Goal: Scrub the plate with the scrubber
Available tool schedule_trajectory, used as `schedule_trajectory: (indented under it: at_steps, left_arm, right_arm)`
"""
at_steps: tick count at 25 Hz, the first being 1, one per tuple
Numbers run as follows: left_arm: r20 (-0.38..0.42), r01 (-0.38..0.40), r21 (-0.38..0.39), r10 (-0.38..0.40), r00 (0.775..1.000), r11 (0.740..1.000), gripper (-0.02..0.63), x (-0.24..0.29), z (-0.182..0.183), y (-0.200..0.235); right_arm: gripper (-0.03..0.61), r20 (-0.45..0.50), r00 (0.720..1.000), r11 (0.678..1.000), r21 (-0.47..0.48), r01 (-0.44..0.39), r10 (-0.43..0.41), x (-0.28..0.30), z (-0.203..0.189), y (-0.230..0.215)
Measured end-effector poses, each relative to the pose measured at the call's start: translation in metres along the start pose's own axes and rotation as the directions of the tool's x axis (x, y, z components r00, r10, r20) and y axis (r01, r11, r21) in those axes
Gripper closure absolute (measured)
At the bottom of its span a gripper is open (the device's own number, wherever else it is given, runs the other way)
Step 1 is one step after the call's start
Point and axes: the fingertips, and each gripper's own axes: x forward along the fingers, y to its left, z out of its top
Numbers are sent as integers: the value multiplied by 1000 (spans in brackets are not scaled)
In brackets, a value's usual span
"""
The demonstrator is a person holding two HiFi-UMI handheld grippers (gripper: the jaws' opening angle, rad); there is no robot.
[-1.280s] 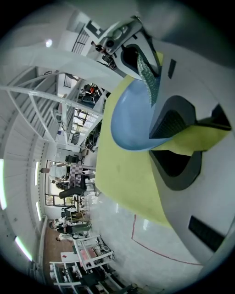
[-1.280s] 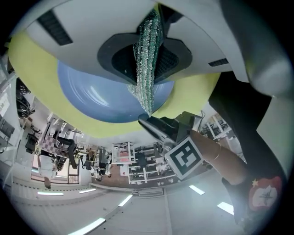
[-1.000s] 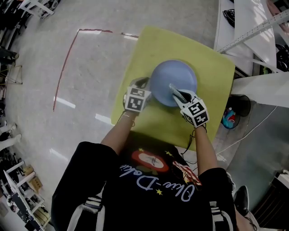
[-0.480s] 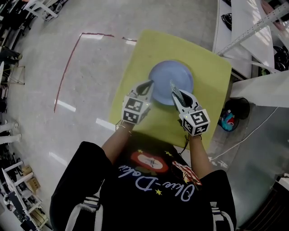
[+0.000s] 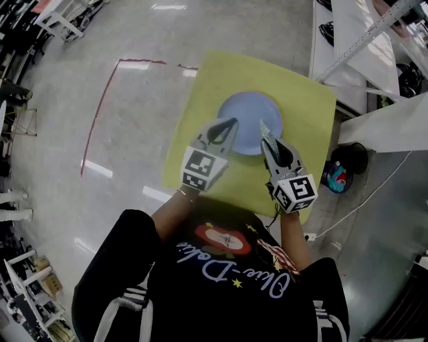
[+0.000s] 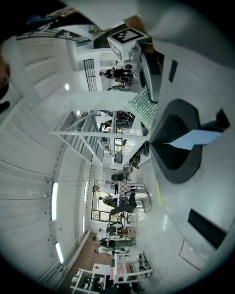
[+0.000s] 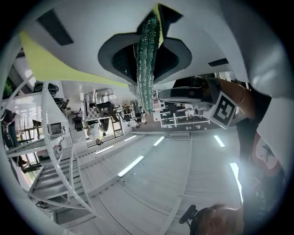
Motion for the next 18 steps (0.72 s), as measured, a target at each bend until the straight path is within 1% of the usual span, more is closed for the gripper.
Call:
schedule_trajectory:
  at_steps: [4,8,12,18]
  left_arm:
    - [22,37,32,-38,999,999,611,-9,11,-3]
    - [45,47,34,-48,998,998,611,-20,18,2]
    - [49,43,32,-45,998,999,611,-30,19,6]
    - [48,40,17,-40,998,999,611,-36,19,8]
  right_arm:
    - [517,32,998,999,6,50,-50,-5,8,7]
    - [517,58,994,996,0,89,-89,-6,15,20]
    - [517,74,993,995,-13,97,-96,-6,22,36]
    - [517,77,992,994,-41,99,-96,-3,29,43]
